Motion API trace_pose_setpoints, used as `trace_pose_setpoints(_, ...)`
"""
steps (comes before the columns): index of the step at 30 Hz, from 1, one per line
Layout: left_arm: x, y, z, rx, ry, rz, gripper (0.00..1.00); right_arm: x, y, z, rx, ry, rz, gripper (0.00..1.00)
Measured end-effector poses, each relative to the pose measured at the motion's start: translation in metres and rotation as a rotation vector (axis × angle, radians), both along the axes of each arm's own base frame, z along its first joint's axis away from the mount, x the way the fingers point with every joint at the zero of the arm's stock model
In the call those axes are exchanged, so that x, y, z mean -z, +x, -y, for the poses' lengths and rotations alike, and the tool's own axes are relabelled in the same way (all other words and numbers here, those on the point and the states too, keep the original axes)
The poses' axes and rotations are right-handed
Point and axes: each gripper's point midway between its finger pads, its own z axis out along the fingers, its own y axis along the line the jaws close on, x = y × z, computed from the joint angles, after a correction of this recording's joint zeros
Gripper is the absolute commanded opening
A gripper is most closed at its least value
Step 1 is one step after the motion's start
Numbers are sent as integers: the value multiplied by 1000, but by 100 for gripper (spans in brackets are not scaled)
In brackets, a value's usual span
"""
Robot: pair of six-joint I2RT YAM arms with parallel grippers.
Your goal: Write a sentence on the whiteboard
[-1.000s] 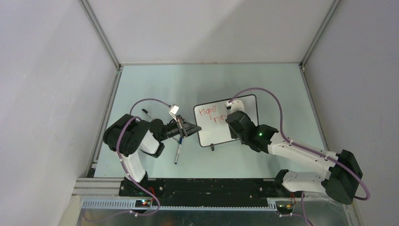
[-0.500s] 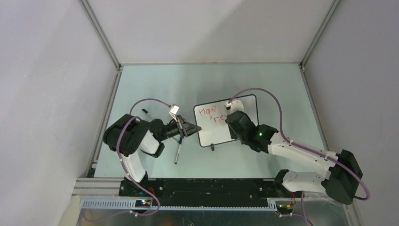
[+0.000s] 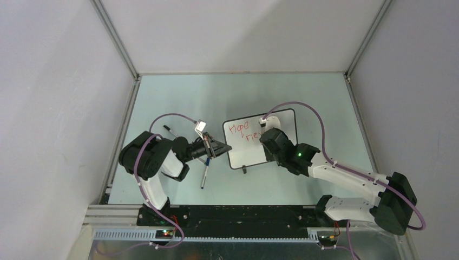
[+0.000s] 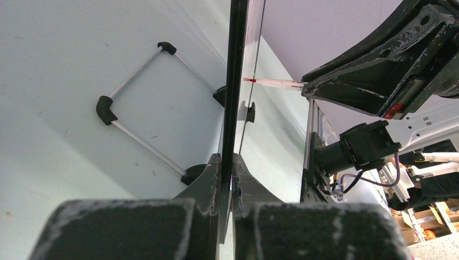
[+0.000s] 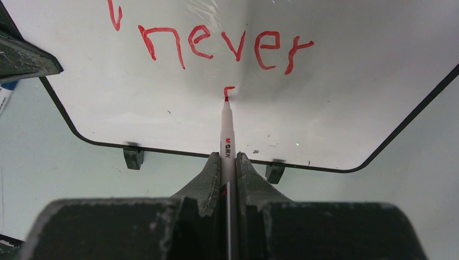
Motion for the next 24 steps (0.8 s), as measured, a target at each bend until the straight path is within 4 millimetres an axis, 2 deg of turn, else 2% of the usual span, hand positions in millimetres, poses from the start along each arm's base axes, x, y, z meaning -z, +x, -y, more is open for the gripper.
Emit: trace_pose_setpoints(24,0,0,0,0,0,1,0,12,-16,3,-13,-23,-52,0)
